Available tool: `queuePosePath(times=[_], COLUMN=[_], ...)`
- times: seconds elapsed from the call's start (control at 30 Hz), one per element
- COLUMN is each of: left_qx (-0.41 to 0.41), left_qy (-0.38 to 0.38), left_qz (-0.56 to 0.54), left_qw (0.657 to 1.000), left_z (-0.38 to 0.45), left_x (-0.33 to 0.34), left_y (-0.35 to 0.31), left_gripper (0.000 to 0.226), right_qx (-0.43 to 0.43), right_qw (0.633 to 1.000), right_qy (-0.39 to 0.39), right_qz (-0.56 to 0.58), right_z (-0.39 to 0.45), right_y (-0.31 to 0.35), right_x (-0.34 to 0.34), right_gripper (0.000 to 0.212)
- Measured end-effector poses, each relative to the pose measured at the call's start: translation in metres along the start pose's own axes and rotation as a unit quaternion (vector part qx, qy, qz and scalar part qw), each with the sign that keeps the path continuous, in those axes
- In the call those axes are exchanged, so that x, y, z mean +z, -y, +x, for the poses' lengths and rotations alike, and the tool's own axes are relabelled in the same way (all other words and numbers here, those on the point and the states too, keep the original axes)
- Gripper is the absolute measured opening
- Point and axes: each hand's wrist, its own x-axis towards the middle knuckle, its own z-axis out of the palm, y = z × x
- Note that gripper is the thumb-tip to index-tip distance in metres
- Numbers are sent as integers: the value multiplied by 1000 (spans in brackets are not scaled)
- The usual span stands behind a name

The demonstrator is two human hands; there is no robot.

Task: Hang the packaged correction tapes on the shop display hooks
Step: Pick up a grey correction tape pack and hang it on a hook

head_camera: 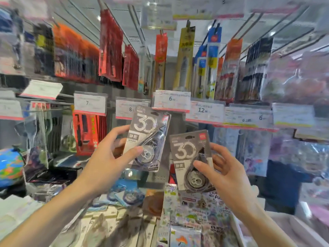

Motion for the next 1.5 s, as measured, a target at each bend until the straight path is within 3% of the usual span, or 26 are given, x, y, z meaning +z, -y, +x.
queuePosePath(times=[0.53,0.77,1.03,1.27,1.5], left_qx=[55,54,41,16,9], left_qy=[-13,-15,-19,-37,-54], left_qz=[26,21,24,28,45], left_qw=[998,998,999,999,998], left_z=[19,21,22,19,20], left_x=[-25,-28,-31,-27,-23], left_y=[-23,-17,-6,11,20], left_gripper=[48,49,58,69,44], right_qx=[-33,-53,-27,-2,57], right_qw=[998,996,995,994,993], right_qy=[2,-31,-74,-106,-100], right_qz=[56,61,54,15,-8], right_z=[42,55,57,71,110], right_y=[10,15,11,0,-25], right_x=[63,72,75,79,96], right_gripper=[62,33,61,52,35])
